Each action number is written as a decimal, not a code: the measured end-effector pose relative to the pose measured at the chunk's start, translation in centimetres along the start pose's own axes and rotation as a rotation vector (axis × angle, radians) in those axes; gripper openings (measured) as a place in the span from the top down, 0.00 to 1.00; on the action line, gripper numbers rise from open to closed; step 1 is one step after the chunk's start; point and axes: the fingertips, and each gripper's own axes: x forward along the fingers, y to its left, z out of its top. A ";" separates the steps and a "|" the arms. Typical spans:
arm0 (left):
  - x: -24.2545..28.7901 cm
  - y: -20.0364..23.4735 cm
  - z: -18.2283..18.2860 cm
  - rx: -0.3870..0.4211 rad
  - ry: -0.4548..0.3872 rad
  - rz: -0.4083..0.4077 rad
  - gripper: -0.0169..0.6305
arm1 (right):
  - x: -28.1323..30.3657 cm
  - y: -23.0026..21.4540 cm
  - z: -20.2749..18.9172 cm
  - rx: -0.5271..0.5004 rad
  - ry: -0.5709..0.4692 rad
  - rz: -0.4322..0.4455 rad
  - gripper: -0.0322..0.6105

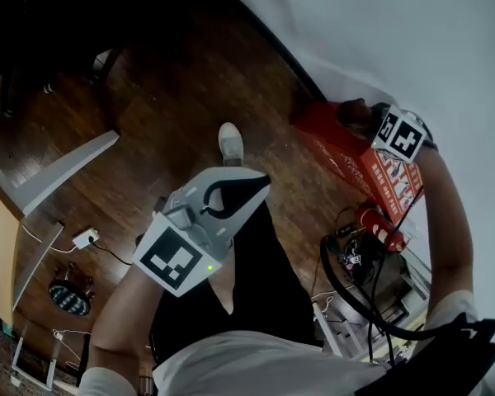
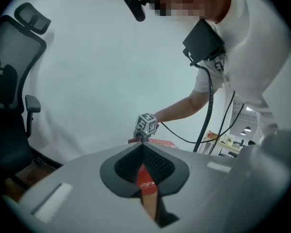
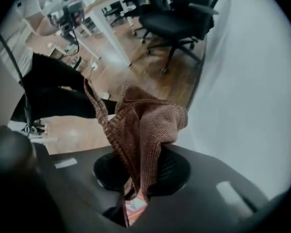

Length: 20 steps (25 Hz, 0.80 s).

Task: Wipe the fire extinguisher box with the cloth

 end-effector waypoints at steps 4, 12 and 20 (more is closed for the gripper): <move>3.1 3.5 -1.1 -0.087 0.011 0.064 0.97 | 7.1 -0.8 -3.2 -0.136 0.189 0.192 0.85; 5.0 10.2 -3.1 -0.124 0.043 0.220 0.97 | 17.7 -2.6 -7.7 -0.250 0.571 0.313 0.85; 7.0 11.3 -9.4 -0.232 0.101 0.226 0.97 | 31.5 -5.9 -7.3 -0.287 0.663 0.246 0.85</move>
